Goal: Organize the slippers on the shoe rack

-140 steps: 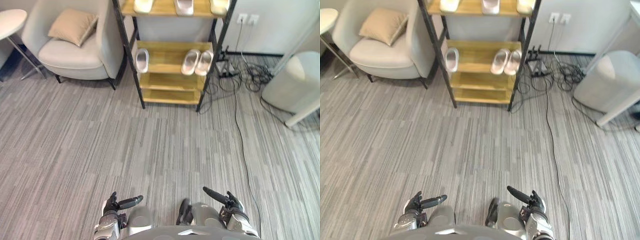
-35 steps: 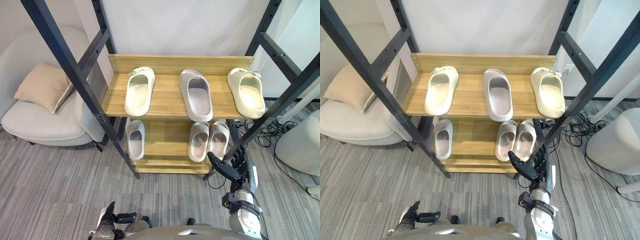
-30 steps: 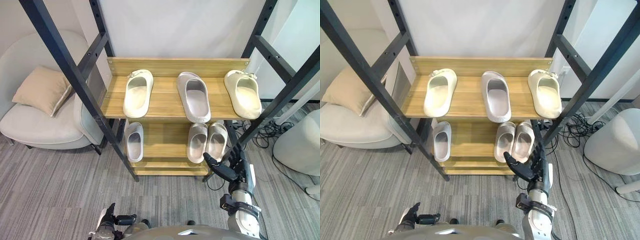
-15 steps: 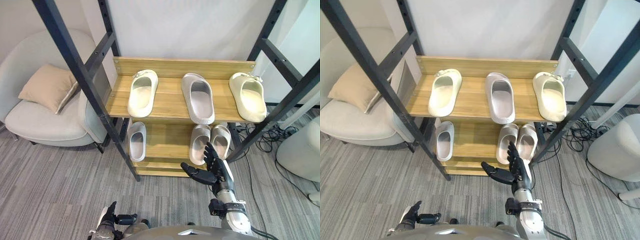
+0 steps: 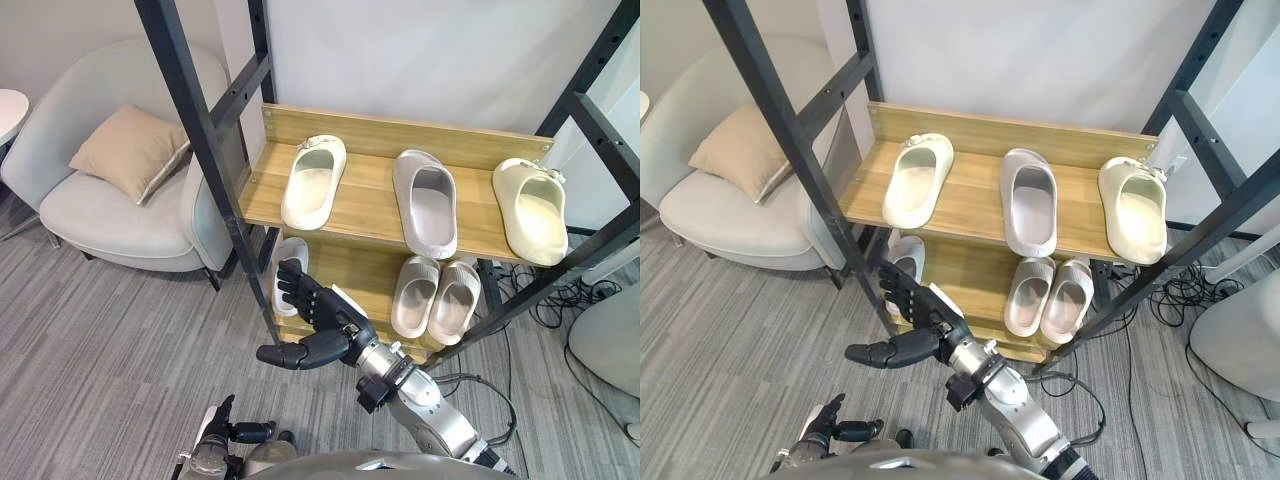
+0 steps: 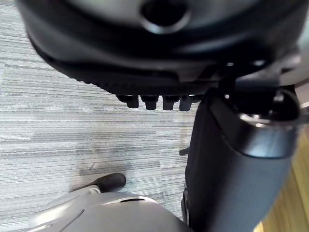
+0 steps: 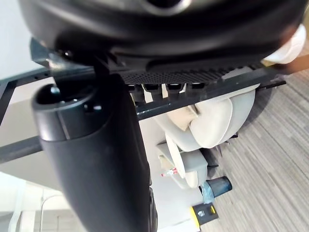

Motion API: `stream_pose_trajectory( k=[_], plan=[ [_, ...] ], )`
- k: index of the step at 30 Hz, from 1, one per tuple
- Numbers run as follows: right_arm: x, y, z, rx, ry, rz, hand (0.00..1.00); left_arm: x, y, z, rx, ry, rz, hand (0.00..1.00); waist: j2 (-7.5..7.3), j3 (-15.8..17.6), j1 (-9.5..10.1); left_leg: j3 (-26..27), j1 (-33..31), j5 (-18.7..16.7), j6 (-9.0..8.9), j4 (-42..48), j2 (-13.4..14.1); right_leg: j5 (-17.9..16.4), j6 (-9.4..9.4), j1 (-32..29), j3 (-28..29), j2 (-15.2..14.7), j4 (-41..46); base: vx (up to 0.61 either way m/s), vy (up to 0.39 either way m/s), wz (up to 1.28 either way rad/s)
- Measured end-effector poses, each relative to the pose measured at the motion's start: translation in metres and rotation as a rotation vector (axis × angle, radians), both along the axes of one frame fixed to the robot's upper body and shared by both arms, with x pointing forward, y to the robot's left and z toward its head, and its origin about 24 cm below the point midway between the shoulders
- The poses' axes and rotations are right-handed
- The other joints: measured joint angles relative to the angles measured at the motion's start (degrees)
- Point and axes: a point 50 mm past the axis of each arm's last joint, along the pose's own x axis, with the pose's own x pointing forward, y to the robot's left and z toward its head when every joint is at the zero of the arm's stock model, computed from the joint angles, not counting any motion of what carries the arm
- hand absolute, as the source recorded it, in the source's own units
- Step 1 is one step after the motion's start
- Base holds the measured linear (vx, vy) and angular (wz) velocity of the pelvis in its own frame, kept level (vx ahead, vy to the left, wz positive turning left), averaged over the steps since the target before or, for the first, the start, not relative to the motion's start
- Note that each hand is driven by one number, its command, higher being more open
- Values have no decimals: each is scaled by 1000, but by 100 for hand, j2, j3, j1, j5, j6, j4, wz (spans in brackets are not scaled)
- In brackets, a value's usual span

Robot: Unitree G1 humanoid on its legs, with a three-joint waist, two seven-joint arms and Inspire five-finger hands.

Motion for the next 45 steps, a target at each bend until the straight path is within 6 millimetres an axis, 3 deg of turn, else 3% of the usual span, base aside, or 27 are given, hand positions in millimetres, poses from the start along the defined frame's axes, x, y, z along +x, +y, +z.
stream_pose_trajectory(
  k=[2, 3, 6, 12, 17, 22, 28, 35, 38, 39, 40, 45],
  plan=[
    [0, 7, 5, 26, -10, 45, 100, 1, 0, 0, -1, -6, -1, 100, 15, 35, 5, -12, 7, 1, -1, 0, 0, -4, -5, 11, -12, -1, 5, -12, -4, 3],
    [3, 21, 33, 124, -85, 149, 100, 2, -2, 0, -6, -8, -2, 100, 85, 120, 12, -36, 5, 4, -6, -1, 0, -8, -8, 14, -33, -1, 12, -19, -8, 6],
    [7, 25, 48, 151, -146, 167, 100, 3, -3, -1, -7, -10, -2, 100, 117, 145, 11, -50, 2, 4, -6, -1, -2, -9, -10, 16, -43, 0, 12, -6, -2, 2],
    [9, 24, 67, 214, -196, 160, 100, 5, -5, 0, -11, -17, -2, 100, 171, 188, -13, -76, 4, 1, -9, 1, 0, -73, -25, 0, -60, -17, 108, -1, -1, 1],
    [15, 8, 114, 355, -379, 39, 100, 4, -6, 0, -11, -23, 0, 100, 189, 200, -60, -98, 12, -3, -14, 1, -6, -150, -9, -32, -77, -46, 238, -1, -1, 2],
    [21, -8, 131, 404, -457, -70, 100, 1, -6, 0, -12, -23, 2, 100, 222, 196, -164, -94, -4, -3, -15, 1, -18, -154, -3, -60, -71, -62, 258, 0, 0, 0],
    [26, -15, 137, 415, -481, -143, 100, 1, -7, 0, -16, -22, 3, 100, 264, 176, -187, -94, -15, -3, -15, 1, -15, -155, -1, -68, -72, -58, 254, 0, 0, 0],
    [36, -38, 147, 271, -622, -355, 100, -1, -9, -1, -18, -24, 5, 100, 308, 150, -191, -95, -25, -3, -14, 1, -15, -155, -1, -76, -72, -59, 254, 0, 0, 0],
    [43, -58, 156, 142, -731, -504, 100, -1, -9, 0, -21, -30, 5, 100, 321, 142, -192, -97, -45, -3, -14, 1, -18, -155, -1, -96, -72, -61, 253, 0, 0, 0],
    [49, -87, 171, -77, -899, -673, 100, -2, -10, 0, -26, -28, 6, 100, 333, 138, -193, -112, -59, -3, -13, 1, -18, -155, -1, -102, -76, -57, 247, 0, 0, 0],
    [50, -92, 174, -123, -937, -706, 100, -2, -10, 0, -28, -27, 10, 100, 339, 135, -202, -114, -68, -3, -13, 1, -18, -155, -1, -110, -76, -56, 248, 0, 0, 0],
    [52, -100, 183, -188, -1006, -768, 100, -5, -11, 0, -32, -30, 13, 100, 370, 113, -265, -116, -133, 2, -7, 3, -19, -155, -1, -180, -76, -57, 259, 0, 0, 0]
  ],
)
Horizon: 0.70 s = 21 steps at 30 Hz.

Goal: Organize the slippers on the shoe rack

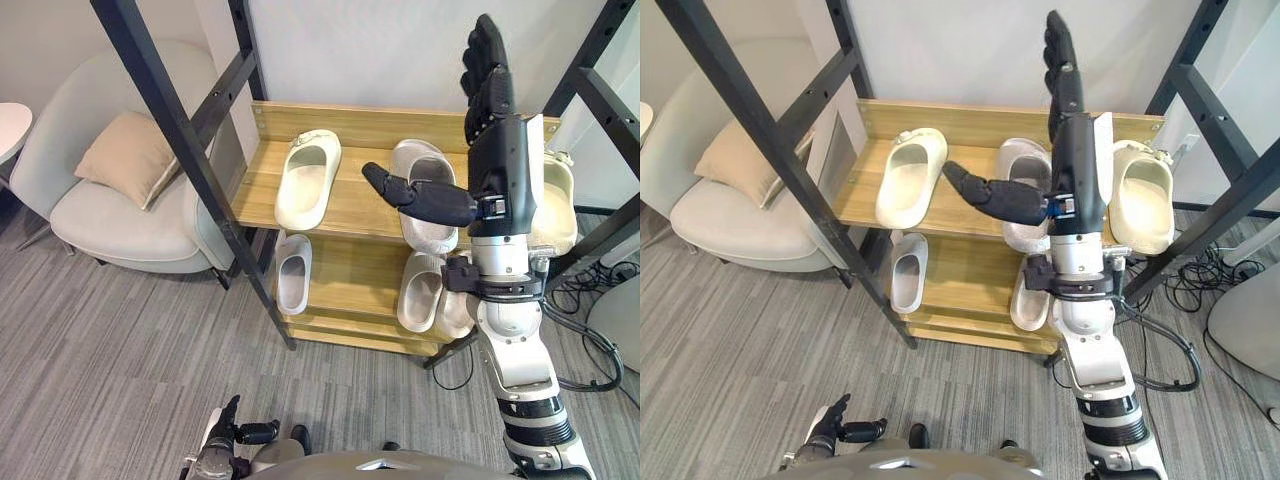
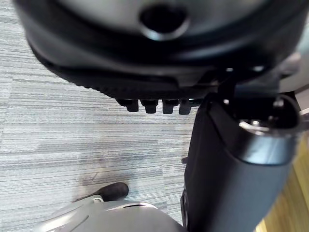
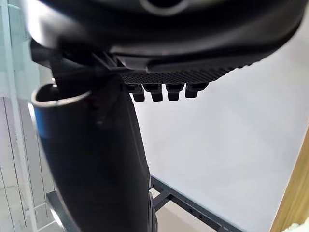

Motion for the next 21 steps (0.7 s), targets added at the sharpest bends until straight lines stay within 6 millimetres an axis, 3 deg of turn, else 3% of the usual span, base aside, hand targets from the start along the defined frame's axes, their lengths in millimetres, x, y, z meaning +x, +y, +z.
stream_pose_trajectory(
  k=[5, 21],
  plan=[
    [3, -26, 12, -206, -59, -176, 100, 0, 0, 0, -5, 1, 1, 100, -8, -4, -17, -2, -4, -1, 1, -8, -3, 1, 1, -9, 8, -1, 0, 0, 0, 0],
    [11, -54, 1, -336, 10, -400, 100, -8, 3, -1, -20, 15, 33, 100, -66, -38, -160, 101, 93, -2, 3, -137, -7, 2, 1, -27, 114, -3, -8, 1, -1, -3]
  ],
)
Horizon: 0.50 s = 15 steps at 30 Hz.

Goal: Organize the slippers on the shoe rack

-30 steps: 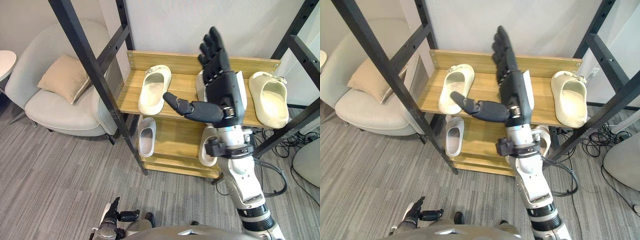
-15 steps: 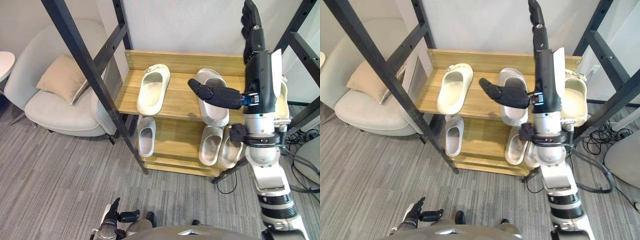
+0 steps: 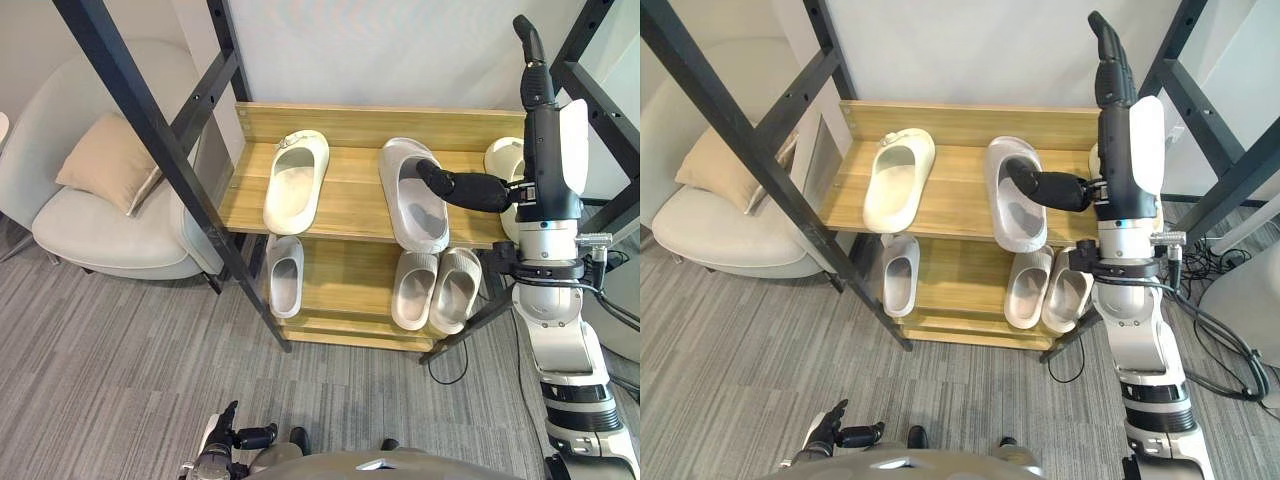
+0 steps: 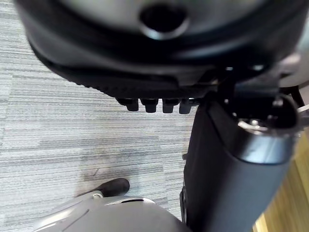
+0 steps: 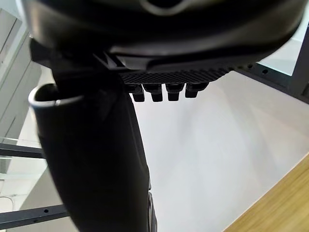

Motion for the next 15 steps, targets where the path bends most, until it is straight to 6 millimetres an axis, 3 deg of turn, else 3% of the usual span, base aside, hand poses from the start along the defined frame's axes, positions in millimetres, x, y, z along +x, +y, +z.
stream_pose_trajectory(
  k=[15],
  plan=[
    [3, -23, -33, -92, 181, -142, 100, -2, 3, 0, -8, 12, -9, 100, -77, -70, -9, -15, -4, 2, 3, 2, -27, 14, 21, 13, -10, -9, -46, 0, 0, 0]
  ],
)
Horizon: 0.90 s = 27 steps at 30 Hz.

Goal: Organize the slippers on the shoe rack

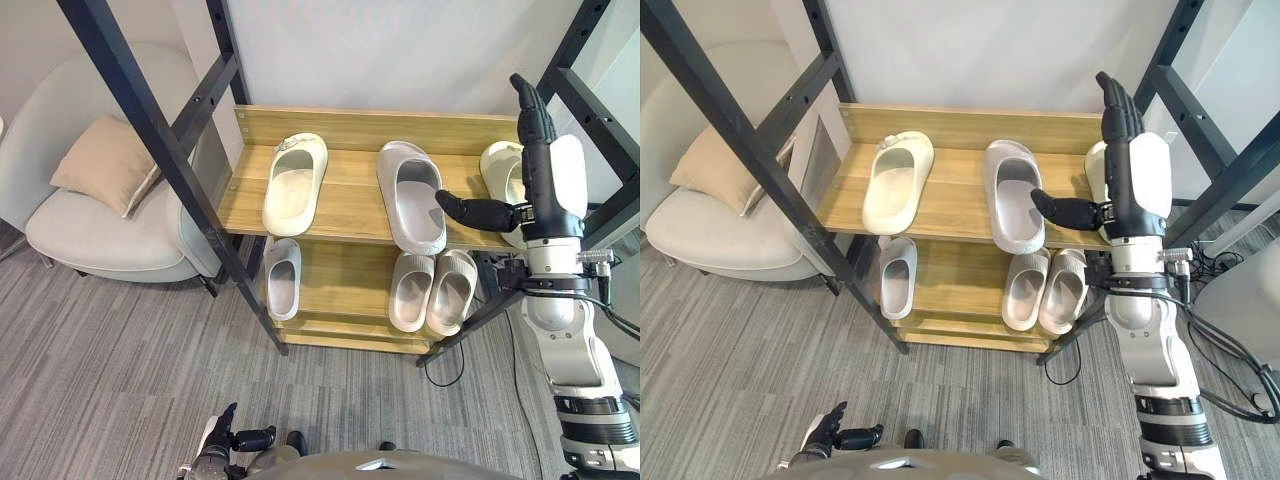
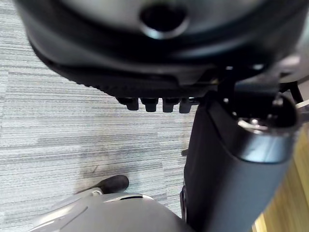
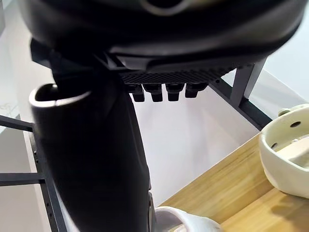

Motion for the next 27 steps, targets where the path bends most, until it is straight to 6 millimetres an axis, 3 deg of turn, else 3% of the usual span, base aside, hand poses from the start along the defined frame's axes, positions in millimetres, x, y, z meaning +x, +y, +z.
stream_pose_trajectory(
  k=[15, 27],
  plan=[
    [6, -3, -14, -3, 74, -14, 100, 0, 0, 0, -1, 2, 2, 100, -16, -2, 20, -92, -60, 17, 27, 0, -28, 11, 17, 1, -81, -15, -29, 0, 0, 2],
    [25, 1, -13, -26, 106, 13, 100, 0, 2, 0, 0, 2, 2, 100, -67, 16, 31, -127, -98, 33, 51, -10, -56, 36, 41, -7, -113, -34, -62, -3, -1, 1]
  ],
)
